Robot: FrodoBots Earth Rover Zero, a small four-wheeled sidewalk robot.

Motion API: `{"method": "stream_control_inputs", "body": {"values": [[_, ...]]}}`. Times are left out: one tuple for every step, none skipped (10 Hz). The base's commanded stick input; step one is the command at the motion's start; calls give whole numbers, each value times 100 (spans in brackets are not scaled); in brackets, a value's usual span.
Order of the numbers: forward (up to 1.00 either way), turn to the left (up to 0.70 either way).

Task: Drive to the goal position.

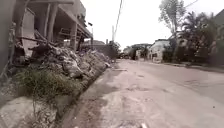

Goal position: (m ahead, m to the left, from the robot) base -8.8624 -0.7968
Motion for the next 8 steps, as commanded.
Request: {"method": "stream_control_inputs", "body": {"values": [[6, 0], [6, 0], [6, 0], [6, 0], [6, 0], [6, 0], [6, 0], [6, 0]]}}
